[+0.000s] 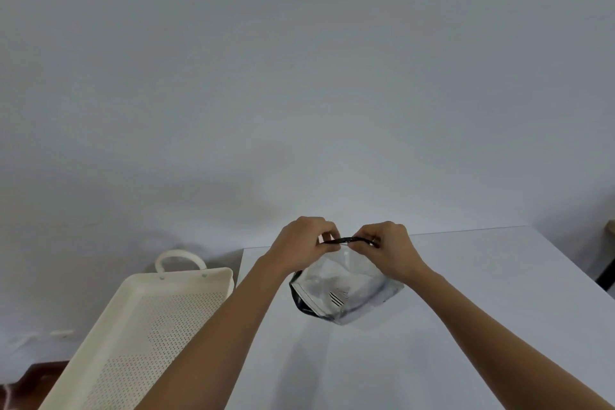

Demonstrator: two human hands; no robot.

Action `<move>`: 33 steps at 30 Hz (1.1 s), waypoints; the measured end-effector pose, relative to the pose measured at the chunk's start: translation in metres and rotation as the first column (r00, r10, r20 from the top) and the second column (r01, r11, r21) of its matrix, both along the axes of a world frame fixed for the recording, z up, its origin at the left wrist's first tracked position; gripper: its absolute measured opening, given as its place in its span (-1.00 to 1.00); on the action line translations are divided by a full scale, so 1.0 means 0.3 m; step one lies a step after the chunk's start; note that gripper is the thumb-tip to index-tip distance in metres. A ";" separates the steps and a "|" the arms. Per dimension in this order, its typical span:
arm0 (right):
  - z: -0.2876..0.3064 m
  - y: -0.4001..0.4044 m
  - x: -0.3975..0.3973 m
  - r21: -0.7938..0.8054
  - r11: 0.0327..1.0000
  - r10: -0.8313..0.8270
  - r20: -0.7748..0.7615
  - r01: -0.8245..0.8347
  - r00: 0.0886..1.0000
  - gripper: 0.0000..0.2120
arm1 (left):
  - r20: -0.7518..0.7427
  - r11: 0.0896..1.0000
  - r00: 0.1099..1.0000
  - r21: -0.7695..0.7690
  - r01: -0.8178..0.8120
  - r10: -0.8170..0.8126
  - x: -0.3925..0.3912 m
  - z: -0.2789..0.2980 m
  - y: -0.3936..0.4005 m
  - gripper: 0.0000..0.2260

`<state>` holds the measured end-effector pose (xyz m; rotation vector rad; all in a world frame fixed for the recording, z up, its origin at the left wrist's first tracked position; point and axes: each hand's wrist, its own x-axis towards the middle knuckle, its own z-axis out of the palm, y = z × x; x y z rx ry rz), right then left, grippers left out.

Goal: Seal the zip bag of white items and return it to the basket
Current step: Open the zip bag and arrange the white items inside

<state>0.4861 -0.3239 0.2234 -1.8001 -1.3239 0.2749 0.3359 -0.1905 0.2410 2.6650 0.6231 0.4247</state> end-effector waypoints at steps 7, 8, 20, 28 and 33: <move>-0.025 -0.074 0.082 0.018 0.982 0.151 -0.671 -0.187 0.726 -0.65 | 0.095 0.999 0.994 0.003 -0.052 0.052 -0.008 0.021 0.022 -0.83; -0.041 -0.087 0.096 0.021 0.977 0.161 -0.729 -0.213 0.665 -0.65 | 0.091 0.998 0.994 0.002 -0.056 0.055 -0.011 0.024 0.025 -0.82; -0.028 -0.093 0.084 -0.002 0.996 -0.078 -0.432 0.086 0.898 -0.90 | 0.060 0.998 0.997 -0.034 -0.054 0.056 -0.023 0.006 0.029 -0.84; 0.014 -0.041 0.009 0.111 0.992 -0.049 -0.091 0.059 0.995 -0.83 | 0.095 0.980 0.993 -0.179 0.092 -0.076 0.012 0.017 -0.026 -0.92; 0.042 -0.066 0.025 0.077 0.995 -0.010 -0.572 0.066 0.820 -0.65 | 0.174 0.986 0.984 -0.158 0.054 -0.026 0.031 0.032 -0.027 -0.92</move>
